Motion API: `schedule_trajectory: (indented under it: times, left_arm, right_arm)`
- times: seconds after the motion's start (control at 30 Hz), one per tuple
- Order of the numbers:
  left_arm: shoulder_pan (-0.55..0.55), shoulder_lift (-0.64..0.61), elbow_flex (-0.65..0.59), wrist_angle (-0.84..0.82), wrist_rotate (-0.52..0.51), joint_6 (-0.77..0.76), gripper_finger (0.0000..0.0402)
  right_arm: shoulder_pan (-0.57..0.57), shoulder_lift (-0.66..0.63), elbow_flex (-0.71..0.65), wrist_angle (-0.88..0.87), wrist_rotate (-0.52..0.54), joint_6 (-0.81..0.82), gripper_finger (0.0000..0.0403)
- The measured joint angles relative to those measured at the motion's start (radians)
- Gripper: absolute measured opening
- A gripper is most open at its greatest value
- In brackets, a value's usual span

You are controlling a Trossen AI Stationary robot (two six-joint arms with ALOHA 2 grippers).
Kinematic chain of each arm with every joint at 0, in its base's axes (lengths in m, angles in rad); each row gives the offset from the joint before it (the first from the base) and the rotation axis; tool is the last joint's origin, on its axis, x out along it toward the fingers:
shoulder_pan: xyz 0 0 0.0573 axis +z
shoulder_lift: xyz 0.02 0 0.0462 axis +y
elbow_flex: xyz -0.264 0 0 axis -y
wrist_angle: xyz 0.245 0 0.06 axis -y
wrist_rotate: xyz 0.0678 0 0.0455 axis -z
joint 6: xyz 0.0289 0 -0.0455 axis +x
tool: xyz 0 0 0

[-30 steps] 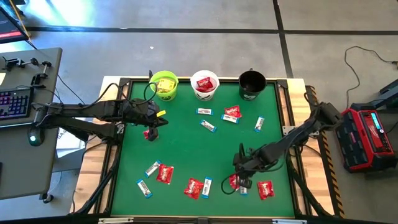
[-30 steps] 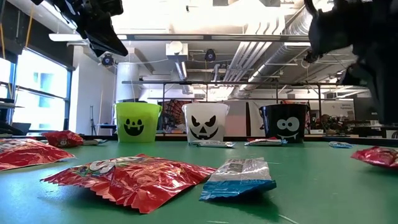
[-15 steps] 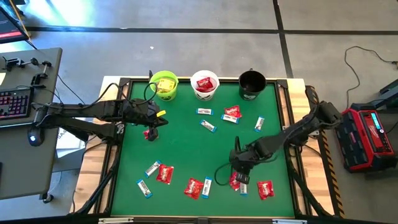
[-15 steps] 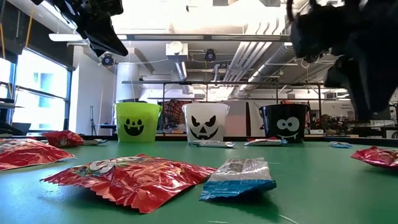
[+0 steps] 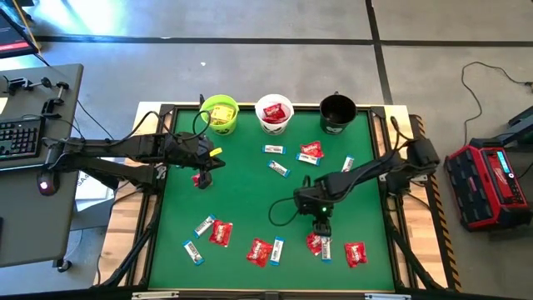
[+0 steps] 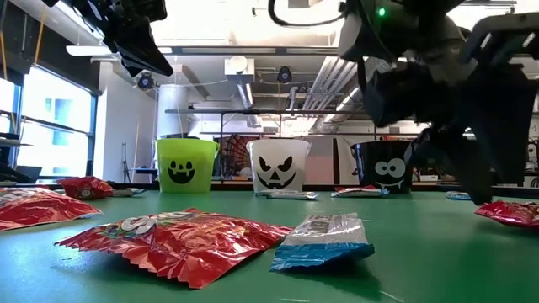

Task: Sort candy by brand, put in halloween buckets
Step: Put the red candy into the white bucket

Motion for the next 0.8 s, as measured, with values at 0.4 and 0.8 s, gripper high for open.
schedule_trajectory:
  times: [0.4, 0.8]
  left_arm:
    - [0.000, 0.000, 0.000, -0.027, 0.000, -0.009, 0.0000]
    - [0.000, 0.000, 0.000, -0.028, 0.000, -0.008, 0.0000]
  right_arm:
    - [0.042, 0.047, 0.003, 0.013, 0.008, -0.025, 0.0167]
    - [0.059, 0.062, 0.003, 0.013, 0.075, 0.009, 0.0022]
